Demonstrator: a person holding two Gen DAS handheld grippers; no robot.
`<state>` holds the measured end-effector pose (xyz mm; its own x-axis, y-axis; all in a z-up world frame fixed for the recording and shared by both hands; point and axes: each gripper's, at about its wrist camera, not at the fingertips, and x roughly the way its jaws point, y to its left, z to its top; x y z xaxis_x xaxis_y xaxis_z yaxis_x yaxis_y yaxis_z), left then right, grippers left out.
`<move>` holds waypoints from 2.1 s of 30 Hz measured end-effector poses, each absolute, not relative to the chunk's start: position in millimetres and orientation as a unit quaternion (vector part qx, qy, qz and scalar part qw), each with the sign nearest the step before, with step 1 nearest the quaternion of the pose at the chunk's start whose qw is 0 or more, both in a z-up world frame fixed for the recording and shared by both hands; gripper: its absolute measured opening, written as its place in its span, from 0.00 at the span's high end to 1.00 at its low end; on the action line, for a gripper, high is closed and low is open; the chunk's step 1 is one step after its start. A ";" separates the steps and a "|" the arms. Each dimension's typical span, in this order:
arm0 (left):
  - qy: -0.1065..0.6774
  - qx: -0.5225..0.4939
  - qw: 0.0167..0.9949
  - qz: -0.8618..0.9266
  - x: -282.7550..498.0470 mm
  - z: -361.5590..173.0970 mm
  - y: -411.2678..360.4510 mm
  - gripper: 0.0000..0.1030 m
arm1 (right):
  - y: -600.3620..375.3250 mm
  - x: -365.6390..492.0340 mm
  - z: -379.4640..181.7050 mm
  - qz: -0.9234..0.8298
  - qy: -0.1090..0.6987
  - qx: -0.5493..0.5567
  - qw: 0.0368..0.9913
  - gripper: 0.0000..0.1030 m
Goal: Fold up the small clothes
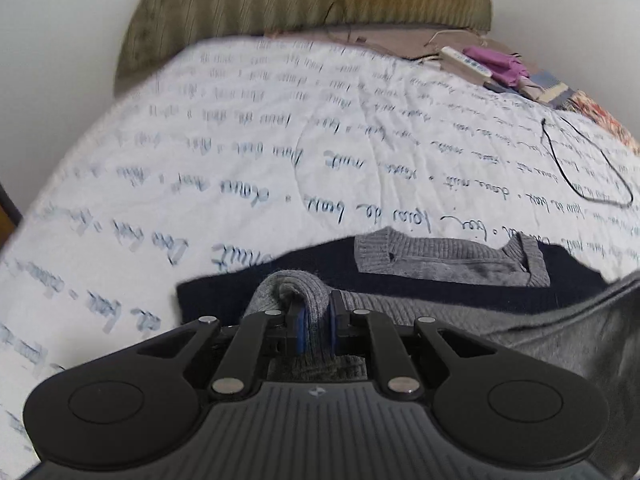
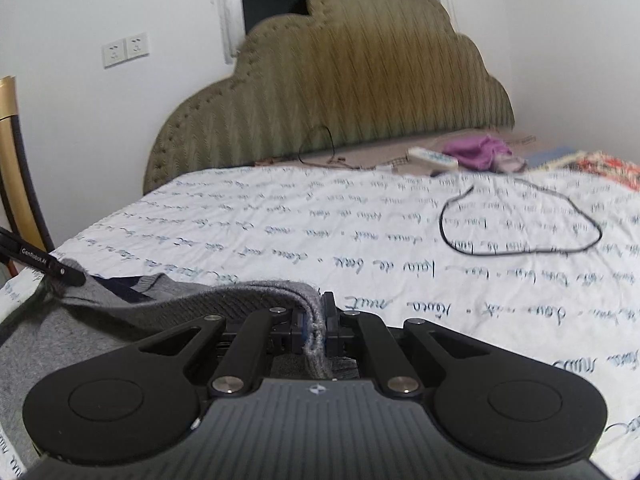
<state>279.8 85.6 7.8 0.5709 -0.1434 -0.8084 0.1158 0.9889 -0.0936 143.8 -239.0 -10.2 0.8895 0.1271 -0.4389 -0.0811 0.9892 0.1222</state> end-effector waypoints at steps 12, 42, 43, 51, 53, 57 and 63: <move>0.505 -0.237 0.821 -0.121 309.8 -10.3 141.7 0.69 | -250.1 168.7 -43.2 0.038 0.271 0.072 0.959 0.93; 0.422 -0.082 0.872 -0.236 146.4 13.8 176.5 0.33 | -287.9 46.3 -19.1 0.054 0.273 0.151 0.949 0.34; 0.420 -0.074 0.871 -0.242 137.6 11.6 176.8 0.33 | -287.3 36.1 -20.8 0.064 0.277 0.157 0.946 0.34; 0.395 -0.070 0.868 -0.293 106.4 5.2 184.6 0.33 | -265.7 -7.9 -45.6 0.137 0.318 0.186 0.919 0.40; 0.388 -0.069 0.869 -0.300 103.1 5.1 184.3 0.33 | -255.3 -9.9 -49.9 0.147 0.325 0.181 0.917 0.49; 0.395 -0.065 0.868 -0.294 105.8 -4.8 180.9 0.34 | -248.6 -4.1 -60.7 0.138 0.337 0.180 0.914 0.79; 0.418 -0.034 0.870 -0.259 107.1 -17.6 183.7 0.96 | -256.8 -17.4 -44.5 0.111 0.310 0.168 0.929 0.91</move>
<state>107.1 183.7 -17.6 0.5169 -0.4787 -0.7097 0.4221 0.8638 -0.2752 -17.4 -256.8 -44.5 0.7836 0.3108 -0.5379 -0.1022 0.9185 0.3819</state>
